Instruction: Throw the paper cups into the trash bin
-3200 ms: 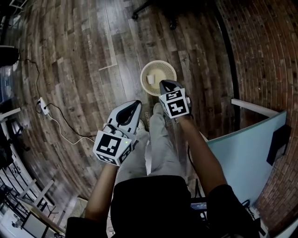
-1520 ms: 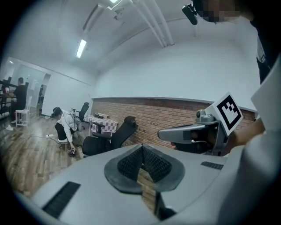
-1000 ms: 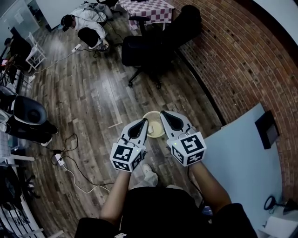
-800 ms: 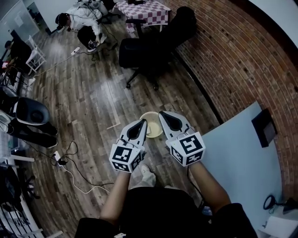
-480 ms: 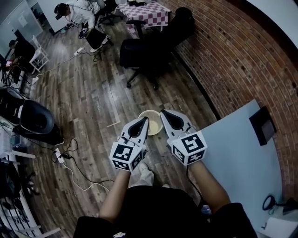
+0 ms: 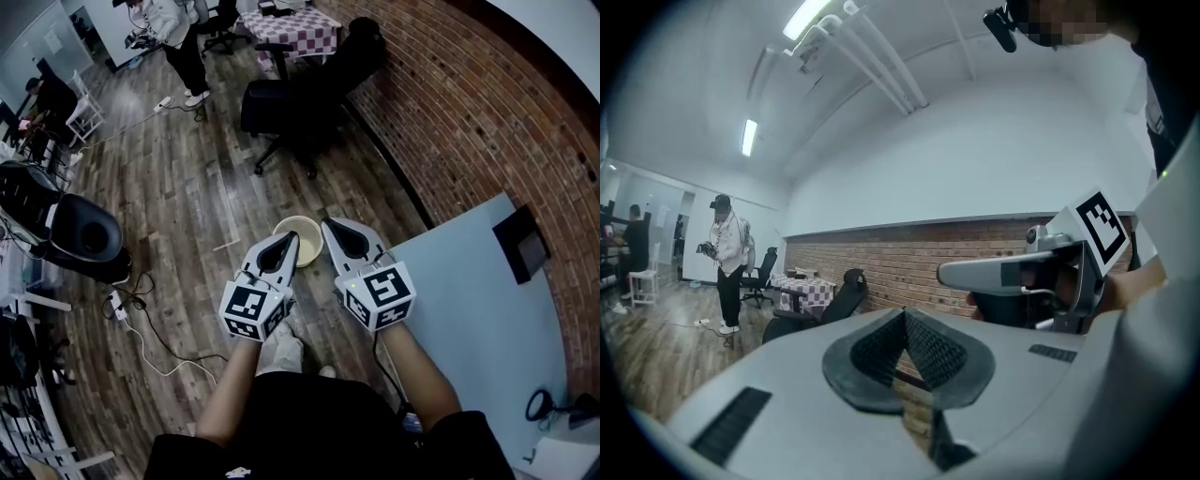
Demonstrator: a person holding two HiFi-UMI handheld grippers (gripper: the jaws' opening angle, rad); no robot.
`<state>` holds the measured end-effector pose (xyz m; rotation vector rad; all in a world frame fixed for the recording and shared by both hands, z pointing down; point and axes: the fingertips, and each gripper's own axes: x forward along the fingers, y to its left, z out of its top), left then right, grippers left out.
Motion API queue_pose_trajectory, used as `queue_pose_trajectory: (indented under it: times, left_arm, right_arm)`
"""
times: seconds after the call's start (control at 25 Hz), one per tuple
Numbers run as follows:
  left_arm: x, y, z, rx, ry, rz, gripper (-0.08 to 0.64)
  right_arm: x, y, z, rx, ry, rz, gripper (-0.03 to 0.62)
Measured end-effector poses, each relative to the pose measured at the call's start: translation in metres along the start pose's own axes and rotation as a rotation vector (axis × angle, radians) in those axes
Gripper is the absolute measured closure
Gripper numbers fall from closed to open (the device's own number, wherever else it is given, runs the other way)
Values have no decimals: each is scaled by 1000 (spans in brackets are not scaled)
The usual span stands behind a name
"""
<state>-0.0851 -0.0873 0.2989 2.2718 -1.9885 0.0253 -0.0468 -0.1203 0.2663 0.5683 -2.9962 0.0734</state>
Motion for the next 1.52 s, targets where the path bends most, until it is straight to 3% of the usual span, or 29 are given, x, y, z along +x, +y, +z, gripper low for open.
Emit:
queue_pose_trajectory:
  times: [0.96, 1.52]
  left_arm:
    - [-64, -82, 1, 37, -17, 6, 551]
    - [-84, -95, -9, 28, -11, 6, 551]
  right_arm:
    - [-87, 45, 3, -14, -45, 30, 588]
    - [-101, 65, -7, -12, -39, 43, 588]
